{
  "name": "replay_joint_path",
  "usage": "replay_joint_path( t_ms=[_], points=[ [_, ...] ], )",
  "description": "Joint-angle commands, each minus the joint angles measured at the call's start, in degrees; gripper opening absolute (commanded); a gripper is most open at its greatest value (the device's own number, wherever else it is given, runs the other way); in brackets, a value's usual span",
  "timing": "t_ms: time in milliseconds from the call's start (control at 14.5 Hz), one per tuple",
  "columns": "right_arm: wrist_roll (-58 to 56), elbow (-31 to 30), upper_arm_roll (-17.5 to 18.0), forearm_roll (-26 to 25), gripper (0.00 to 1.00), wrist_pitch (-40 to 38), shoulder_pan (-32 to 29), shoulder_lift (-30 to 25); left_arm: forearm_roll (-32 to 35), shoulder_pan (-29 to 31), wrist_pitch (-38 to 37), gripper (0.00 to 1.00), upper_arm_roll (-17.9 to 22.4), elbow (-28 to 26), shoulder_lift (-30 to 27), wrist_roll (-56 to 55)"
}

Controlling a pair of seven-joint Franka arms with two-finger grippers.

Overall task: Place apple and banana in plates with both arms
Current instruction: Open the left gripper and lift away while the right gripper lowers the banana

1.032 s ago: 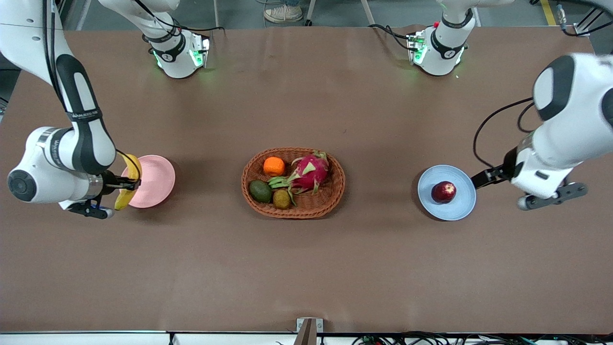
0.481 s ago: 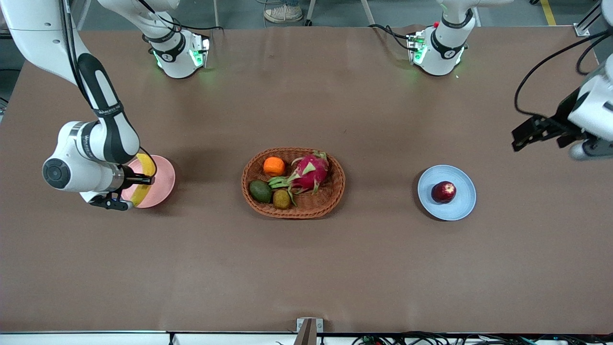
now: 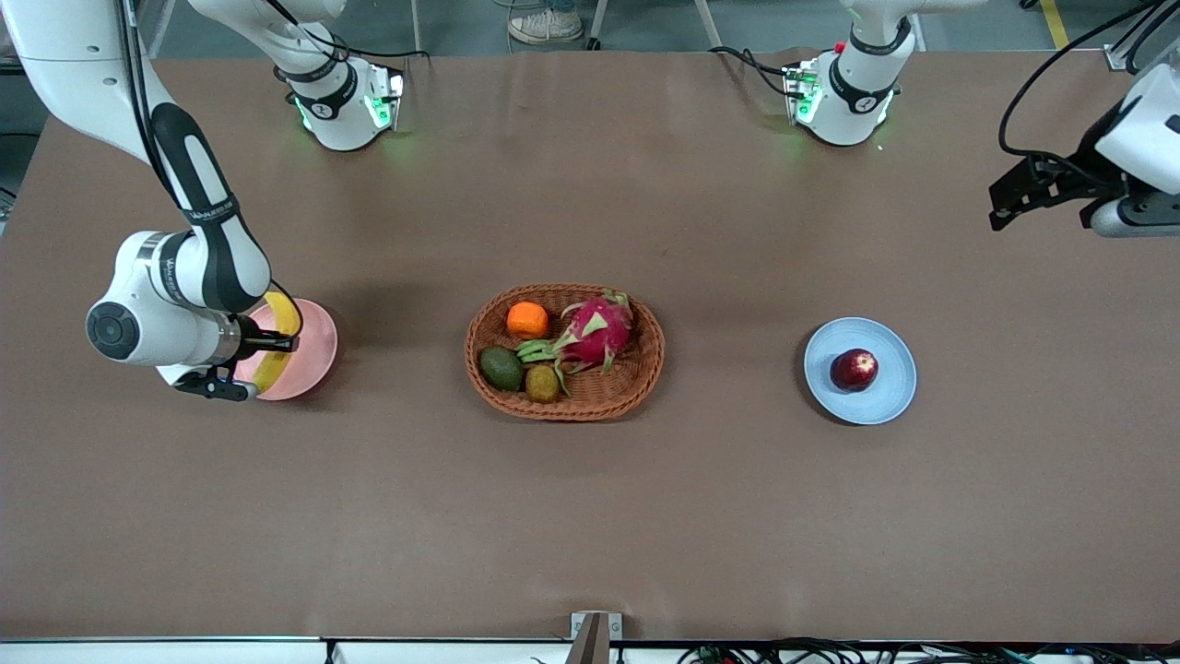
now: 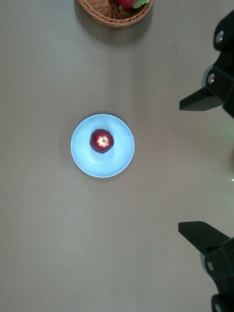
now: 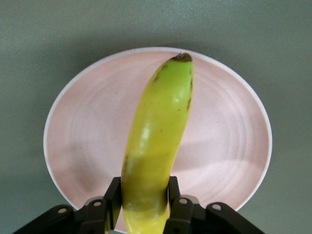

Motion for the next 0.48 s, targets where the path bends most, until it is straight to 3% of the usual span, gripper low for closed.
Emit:
replay_joint_path(
  t_ms=[0, 413],
  points=[
    [-0.04, -1.64, 0.35, -0.72, 1.0, -0.47, -0.37, -2.79, -0.9, 1.3, 0.76, 1.0, -1.04, -3.68, -3.62, 0.21],
    [0.75, 10.11, 0.09, -0.72, 1.0, -14.59, -0.71, -5.34, -0.81, 1.04, 1.02, 1.0, -1.04, -3.42, -3.27, 0.21]
  ],
)
